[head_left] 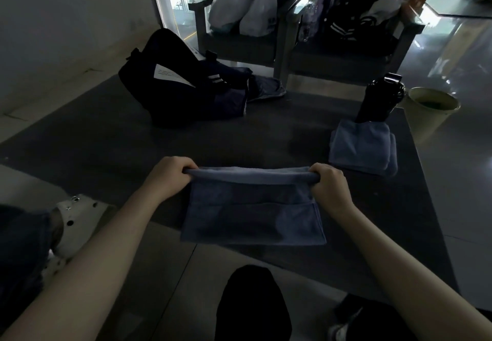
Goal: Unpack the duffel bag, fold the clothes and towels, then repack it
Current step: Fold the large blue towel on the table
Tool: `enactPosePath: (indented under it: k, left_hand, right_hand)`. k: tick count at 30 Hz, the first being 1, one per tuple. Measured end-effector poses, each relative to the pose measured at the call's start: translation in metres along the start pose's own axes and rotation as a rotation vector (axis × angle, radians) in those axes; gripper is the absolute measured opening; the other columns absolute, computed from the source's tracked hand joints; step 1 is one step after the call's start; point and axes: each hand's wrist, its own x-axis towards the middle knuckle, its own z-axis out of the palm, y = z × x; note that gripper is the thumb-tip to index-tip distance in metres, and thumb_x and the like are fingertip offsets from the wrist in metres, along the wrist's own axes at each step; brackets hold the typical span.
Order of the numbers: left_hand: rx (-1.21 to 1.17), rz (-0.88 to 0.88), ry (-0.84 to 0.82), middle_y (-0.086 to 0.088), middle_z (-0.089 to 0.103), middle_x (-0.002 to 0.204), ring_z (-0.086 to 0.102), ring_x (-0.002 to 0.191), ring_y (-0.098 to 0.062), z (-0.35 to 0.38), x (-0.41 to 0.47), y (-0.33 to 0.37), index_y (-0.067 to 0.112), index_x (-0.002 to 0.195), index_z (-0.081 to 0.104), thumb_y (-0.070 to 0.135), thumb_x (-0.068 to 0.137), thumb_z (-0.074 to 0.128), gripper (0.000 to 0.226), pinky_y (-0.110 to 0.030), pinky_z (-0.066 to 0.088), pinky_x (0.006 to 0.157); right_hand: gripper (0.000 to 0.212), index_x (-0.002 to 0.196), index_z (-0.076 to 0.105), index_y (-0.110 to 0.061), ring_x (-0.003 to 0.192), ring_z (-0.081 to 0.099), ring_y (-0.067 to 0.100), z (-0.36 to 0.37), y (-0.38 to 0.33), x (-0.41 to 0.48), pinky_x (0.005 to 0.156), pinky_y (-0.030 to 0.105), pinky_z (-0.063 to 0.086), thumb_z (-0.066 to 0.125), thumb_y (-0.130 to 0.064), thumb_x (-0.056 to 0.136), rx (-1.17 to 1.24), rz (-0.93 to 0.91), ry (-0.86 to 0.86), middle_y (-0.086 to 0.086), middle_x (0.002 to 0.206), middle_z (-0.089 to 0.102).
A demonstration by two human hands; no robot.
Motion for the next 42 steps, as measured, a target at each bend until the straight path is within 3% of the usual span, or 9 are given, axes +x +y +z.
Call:
enactPosePath:
  k: [13, 18, 22, 24, 27, 30, 35, 38, 42]
  left_hand:
    - [-0.066, -0.056, 0.043, -0.004, 0.066, 0.088, 0.062, 0.080, -0.019, 0.017, -0.077, -0.002, 0.013, 0.082, 0.066, 0.006, 0.085, 0.059, 0.010, -0.037, 0.055, 0.068]
    - [-0.041, -0.062, 0.060, 0.000, 0.063, 0.089, 0.059, 0.079, -0.015, 0.021, -0.089, -0.001, 0.013, 0.082, 0.062, 0.008, 0.087, 0.060, 0.008, -0.024, 0.045, 0.061]
    - [-0.041, -0.047, 0.052, -0.003, 0.062, 0.090, 0.060, 0.083, -0.018, 0.027, -0.097, -0.001, 0.011, 0.081, 0.061, 0.003, 0.084, 0.060, 0.009, -0.033, 0.052, 0.072]
    - [-0.013, -0.046, -0.002, -0.003, 0.061, 0.092, 0.060, 0.085, -0.019, 0.030, -0.102, -0.003, 0.012, 0.082, 0.061, 0.003, 0.084, 0.059, 0.010, -0.039, 0.054, 0.077]
    - [0.131, -0.065, -0.018, -0.002, 0.059, 0.096, 0.057, 0.087, -0.021, 0.034, -0.107, -0.002, 0.014, 0.086, 0.065, 0.011, 0.087, 0.054, 0.012, -0.034, 0.048, 0.079]
    - [0.253, -0.036, 0.034, -0.006, 0.058, 0.097, 0.053, 0.090, -0.025, 0.037, -0.104, 0.010, 0.011, 0.089, 0.070, 0.013, 0.090, 0.049, 0.021, -0.033, 0.039, 0.084]
    - [0.120, 0.119, 0.175, -0.005, 0.063, 0.118, 0.055, 0.106, -0.021, 0.059, -0.084, 0.046, 0.013, 0.113, 0.065, 0.016, 0.094, 0.046, 0.027, -0.034, 0.043, 0.090]
    - [0.119, 0.127, 0.085, 0.000, 0.032, 0.153, 0.029, 0.140, -0.019, 0.078, -0.066, 0.074, 0.019, 0.145, 0.035, 0.031, 0.100, 0.038, 0.047, -0.038, 0.025, 0.113]
    - [0.238, 0.005, -0.104, 0.004, 0.005, 0.161, 0.004, 0.147, -0.020, 0.104, -0.048, 0.068, 0.024, 0.152, 0.012, 0.050, 0.099, 0.023, 0.060, -0.048, 0.005, 0.117]
  right_hand:
    - [0.023, 0.103, 0.072, -0.001, 0.113, 0.059, 0.025, -0.018, 0.000, -0.070, 0.097, 0.030, 0.045, 0.057, -0.002, 0.086, 0.088, -0.006, -0.130, 0.011, 0.126, 0.062]
    - [0.026, 0.105, 0.073, -0.007, 0.115, 0.058, 0.026, -0.020, -0.001, -0.090, 0.099, 0.035, 0.045, 0.055, -0.005, 0.085, 0.045, -0.003, -0.217, 0.007, 0.132, 0.058]
    - [0.028, 0.110, 0.071, -0.011, 0.118, 0.056, 0.023, -0.019, 0.002, -0.098, 0.099, 0.032, 0.042, 0.054, -0.010, 0.088, -0.056, -0.005, -0.276, 0.002, 0.136, 0.055]
    - [0.025, 0.108, 0.072, -0.015, 0.116, 0.056, 0.019, -0.019, 0.003, -0.101, 0.094, 0.032, 0.044, 0.056, -0.023, 0.090, -0.153, -0.016, -0.304, -0.001, 0.132, 0.058]
    - [0.037, 0.080, 0.073, -0.016, 0.100, 0.055, 0.015, -0.018, -0.003, -0.103, 0.084, 0.033, 0.042, 0.052, -0.044, 0.092, -0.309, -0.080, -0.179, -0.003, 0.090, 0.071]
    - [0.041, 0.072, 0.070, -0.010, 0.092, 0.054, 0.023, -0.014, -0.015, -0.096, 0.082, 0.039, 0.040, 0.050, -0.037, 0.095, -0.332, -0.151, -0.016, 0.003, 0.079, 0.069]
    - [0.039, 0.105, 0.067, -0.011, 0.114, 0.051, 0.026, 0.011, -0.046, -0.070, 0.094, 0.040, 0.038, 0.039, -0.035, 0.094, -0.241, -0.181, -0.065, 0.009, 0.122, 0.062]
    - [0.049, 0.142, 0.040, -0.019, 0.142, 0.023, 0.026, 0.028, -0.064, -0.053, 0.113, 0.044, 0.016, 0.041, -0.039, 0.097, -0.285, -0.196, -0.193, 0.005, 0.155, 0.026]
    - [0.069, 0.151, 0.011, -0.026, 0.147, -0.002, 0.022, 0.049, -0.060, -0.044, 0.114, 0.054, 0.000, 0.029, -0.061, 0.094, -0.321, -0.065, -0.414, 0.000, 0.160, 0.001]
